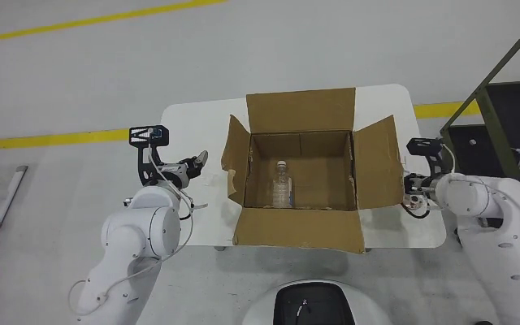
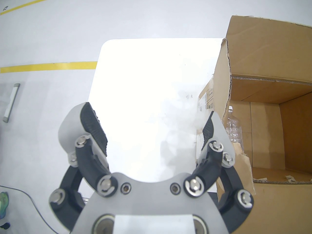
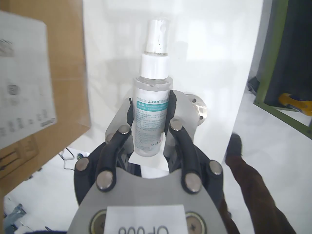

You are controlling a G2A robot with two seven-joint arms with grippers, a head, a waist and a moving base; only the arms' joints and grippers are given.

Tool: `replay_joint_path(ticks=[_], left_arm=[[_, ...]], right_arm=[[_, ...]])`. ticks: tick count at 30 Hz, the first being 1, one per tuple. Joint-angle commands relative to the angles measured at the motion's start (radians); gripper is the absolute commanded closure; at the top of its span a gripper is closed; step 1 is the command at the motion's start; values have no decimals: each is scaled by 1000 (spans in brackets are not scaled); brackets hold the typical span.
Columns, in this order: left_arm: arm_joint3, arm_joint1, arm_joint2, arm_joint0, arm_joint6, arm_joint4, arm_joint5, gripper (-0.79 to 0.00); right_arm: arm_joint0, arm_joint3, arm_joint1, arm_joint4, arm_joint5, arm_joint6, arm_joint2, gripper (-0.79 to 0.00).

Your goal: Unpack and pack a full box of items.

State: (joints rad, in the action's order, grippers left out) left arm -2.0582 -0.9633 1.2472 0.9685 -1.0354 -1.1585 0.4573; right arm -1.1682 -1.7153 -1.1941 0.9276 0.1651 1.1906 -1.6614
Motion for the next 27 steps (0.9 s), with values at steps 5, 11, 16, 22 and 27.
replay_joint_path(ticks=[5,11,16,22,27], left_arm=[[0,0,0,0,0,0,0,-785],[0,0,0,0,0,0,0,-785],[0,0,0,0,0,0,0,-785],[0,0,0,0,0,0,0,-785],[0,0,0,0,0,0,0,-785]], right_arm=[[-133,-160,-6,-361,55,-236,-283,0],[-204,-240,-16,-657,-85,-345,-367,0],[-193,-297,-16,-804,-169,-325,-296,0],[-86,-285,-12,-772,-153,-281,-70,0],[20,-214,-19,-604,-69,-305,175,0]])
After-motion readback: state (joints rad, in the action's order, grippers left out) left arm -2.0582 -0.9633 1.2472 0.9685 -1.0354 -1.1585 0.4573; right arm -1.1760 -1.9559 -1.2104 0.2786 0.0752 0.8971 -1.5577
